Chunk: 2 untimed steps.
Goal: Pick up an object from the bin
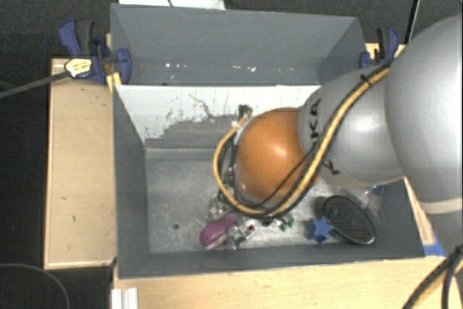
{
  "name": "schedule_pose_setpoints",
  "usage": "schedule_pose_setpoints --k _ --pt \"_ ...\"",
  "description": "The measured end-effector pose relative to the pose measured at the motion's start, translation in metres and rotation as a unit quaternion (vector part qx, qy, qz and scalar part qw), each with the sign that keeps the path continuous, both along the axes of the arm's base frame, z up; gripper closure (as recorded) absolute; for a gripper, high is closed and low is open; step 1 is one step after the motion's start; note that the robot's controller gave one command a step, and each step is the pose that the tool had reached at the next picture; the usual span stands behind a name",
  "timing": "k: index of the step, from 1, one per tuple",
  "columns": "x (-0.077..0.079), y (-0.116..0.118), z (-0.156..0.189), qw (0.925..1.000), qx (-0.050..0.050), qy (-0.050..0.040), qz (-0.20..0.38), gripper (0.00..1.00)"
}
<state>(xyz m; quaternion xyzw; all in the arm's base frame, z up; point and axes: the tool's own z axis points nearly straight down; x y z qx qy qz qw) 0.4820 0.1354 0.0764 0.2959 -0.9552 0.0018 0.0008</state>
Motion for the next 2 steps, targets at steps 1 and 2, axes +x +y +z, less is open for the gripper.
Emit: schedule_pose_setpoints --k 1,2 --pt "0.0 0.007 0.123 0.9999 0.003 -0.0046 0.011 1.0" --pt "0.004 -0.025 0.179 0.9993 0.002 -0.0043 0.036 1.0"
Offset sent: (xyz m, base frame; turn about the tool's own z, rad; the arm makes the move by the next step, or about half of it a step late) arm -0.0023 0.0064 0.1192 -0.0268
